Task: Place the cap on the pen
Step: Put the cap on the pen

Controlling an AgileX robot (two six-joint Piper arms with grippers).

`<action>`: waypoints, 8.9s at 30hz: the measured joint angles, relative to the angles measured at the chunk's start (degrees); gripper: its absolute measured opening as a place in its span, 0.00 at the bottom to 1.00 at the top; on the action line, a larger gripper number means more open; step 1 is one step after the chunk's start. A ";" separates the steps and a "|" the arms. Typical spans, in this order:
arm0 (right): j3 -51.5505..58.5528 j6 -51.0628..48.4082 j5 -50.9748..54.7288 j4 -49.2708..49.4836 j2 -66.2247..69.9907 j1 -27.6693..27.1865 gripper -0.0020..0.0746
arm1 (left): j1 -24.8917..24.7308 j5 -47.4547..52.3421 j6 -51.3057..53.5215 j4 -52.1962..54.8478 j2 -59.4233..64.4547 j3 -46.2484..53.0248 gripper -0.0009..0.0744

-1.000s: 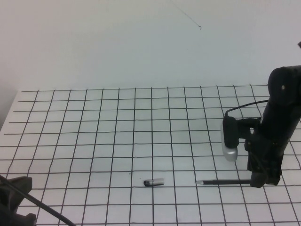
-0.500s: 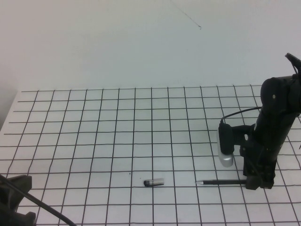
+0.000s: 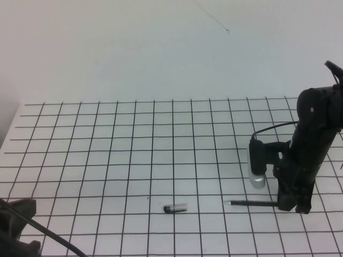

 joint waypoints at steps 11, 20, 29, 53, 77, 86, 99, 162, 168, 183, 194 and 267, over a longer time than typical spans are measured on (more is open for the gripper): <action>-1.62 4.85 1.52 0.49 -0.42 0.00 0.02 | 0.00 0.00 1.51 0.12 0.00 0.00 0.01; -15.98 15.78 18.97 5.15 -0.42 0.00 0.02 | 0.00 7.34 1.96 -2.85 4.91 -5.89 0.01; -24.01 30.14 18.85 -3.16 -7.77 -0.67 0.02 | -3.41 17.18 27.71 -6.96 23.28 -19.20 0.01; -23.89 42.49 18.85 -3.07 -20.85 -6.44 0.02 | -24.93 21.47 32.60 9.68 67.71 -46.81 0.54; -10.09 40.12 18.26 -0.39 -20.85 -6.44 0.02 | -34.18 18.80 25.22 23.52 76.92 -53.13 0.35; -10.12 40.12 18.46 2.09 -20.85 -6.44 0.02 | -33.94 20.07 23.19 24.75 76.92 -53.63 0.49; -10.12 40.12 18.48 4.13 -20.85 -6.44 0.02 | -33.83 18.87 18.53 30.13 80.50 -53.63 0.50; 17.26 32.94 18.86 25.41 -37.88 -3.91 0.02 | -33.83 17.89 27.31 31.86 45.11 -42.09 0.12; 26.66 29.35 18.86 31.68 -43.76 -3.91 0.02 | -33.83 5.06 28.01 34.18 36.88 -30.78 0.12; 35.51 28.51 18.86 39.51 -44.91 1.71 0.02 | -37.80 -25.81 31.83 31.71 22.15 -3.11 0.12; 35.30 28.89 15.69 47.19 -41.72 8.00 0.02 | -37.80 -28.23 34.80 33.87 22.04 -1.49 0.12; 30.24 19.96 17.17 47.35 -29.67 13.15 0.02 | -47.35 -29.25 38.18 39.71 20.73 2.90 0.12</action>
